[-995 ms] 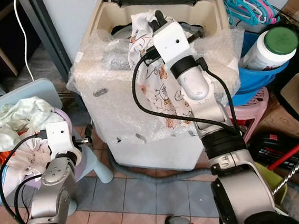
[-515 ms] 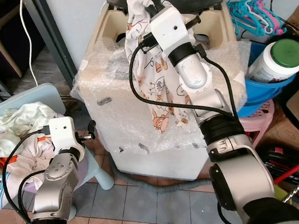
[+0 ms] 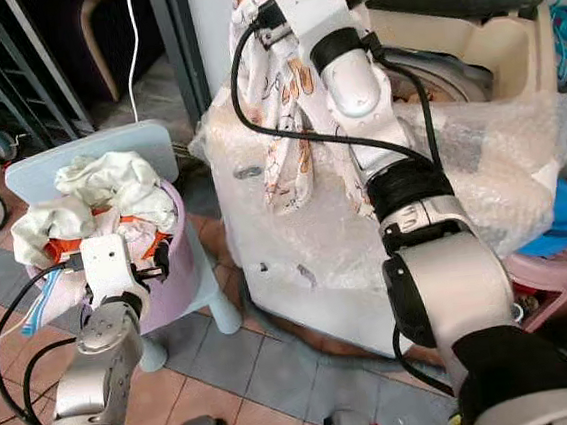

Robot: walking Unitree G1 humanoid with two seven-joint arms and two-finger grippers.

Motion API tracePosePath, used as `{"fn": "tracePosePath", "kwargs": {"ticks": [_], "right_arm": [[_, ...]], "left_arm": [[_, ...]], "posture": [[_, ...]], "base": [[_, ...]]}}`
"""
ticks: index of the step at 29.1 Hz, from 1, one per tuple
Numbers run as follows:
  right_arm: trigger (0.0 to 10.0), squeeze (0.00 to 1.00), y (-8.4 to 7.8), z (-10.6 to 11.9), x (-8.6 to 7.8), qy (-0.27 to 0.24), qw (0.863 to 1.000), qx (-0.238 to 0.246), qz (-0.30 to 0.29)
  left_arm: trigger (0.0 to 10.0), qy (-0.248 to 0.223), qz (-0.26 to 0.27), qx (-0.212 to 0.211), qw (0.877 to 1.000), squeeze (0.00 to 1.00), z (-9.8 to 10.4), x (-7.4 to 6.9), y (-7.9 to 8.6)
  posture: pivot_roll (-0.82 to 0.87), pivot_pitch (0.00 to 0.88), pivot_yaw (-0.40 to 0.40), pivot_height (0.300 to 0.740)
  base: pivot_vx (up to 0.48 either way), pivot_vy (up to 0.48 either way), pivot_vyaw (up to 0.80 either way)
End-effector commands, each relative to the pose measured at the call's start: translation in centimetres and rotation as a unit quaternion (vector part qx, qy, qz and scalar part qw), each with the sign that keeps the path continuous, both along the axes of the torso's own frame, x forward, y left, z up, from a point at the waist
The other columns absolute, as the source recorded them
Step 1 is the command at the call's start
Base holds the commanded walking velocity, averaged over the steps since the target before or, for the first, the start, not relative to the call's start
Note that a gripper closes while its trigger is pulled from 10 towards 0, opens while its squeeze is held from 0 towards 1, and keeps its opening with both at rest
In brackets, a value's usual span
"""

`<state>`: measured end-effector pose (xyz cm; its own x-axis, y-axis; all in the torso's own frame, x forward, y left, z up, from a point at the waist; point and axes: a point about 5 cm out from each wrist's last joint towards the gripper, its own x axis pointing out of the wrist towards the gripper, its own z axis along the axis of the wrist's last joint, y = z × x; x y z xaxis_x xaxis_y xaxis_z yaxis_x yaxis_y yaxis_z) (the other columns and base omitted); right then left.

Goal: Clothes washing

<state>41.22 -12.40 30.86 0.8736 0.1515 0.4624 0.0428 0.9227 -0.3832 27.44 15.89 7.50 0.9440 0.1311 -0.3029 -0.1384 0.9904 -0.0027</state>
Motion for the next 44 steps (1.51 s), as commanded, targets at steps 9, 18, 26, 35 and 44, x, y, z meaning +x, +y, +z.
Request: {"fn": "tracePosePath", "kwargs": {"ticks": [9,18,26,35,44], "right_arm": [[10.0,0.0,-8.4,-2.6,1.1,0.161,0.951,0.19,-0.182],[10.0,0.0,-8.0,-5.3,1.0,0.202,0.951,0.163,-0.17],[10.0,0.0,-10.3,-5.1,0.2,0.145,0.941,0.154,-0.264],[10.0,0.0,-12.6,2.1,-1.1,-0.046,0.944,0.109,-0.309],[10.0,1.0,-6.7,-5.2,0.5,0.123,0.986,0.073,-0.085]], "left_arm": [[10.0,-0.001,-0.008,0.005,1.0,0.0,0.3,0.0,-0.1],[10.0,0.001,-0.013,0.006,1.0,0.0,0.3,-0.2,-0.1],[10.0,0.002,-0.016,0.005,1.0,0.0,0.2,-0.1,-0.2],[10.0,0.004,-0.01,0.0,1.0,0.0,0.2,0.0,-0.2],[10.0,0.007,-0.007,0.001,1.0,0.0,0.1,-0.1,-0.3]], "posture": [[0.03,0.076,-0.002,0.74],[0.03,0.082,0.004,0.74],[0.03,0.082,0.001,0.74],[0.02,0.076,0.002,0.74],[0.03,0.081,0.0,0.74]], "base": [[0.0,0.0,0.0],[0.38,0.0,0.0],[0.415,0.0,0.0],[0.325,0.0,0.0],[0.0,0.0,0.0]]}}
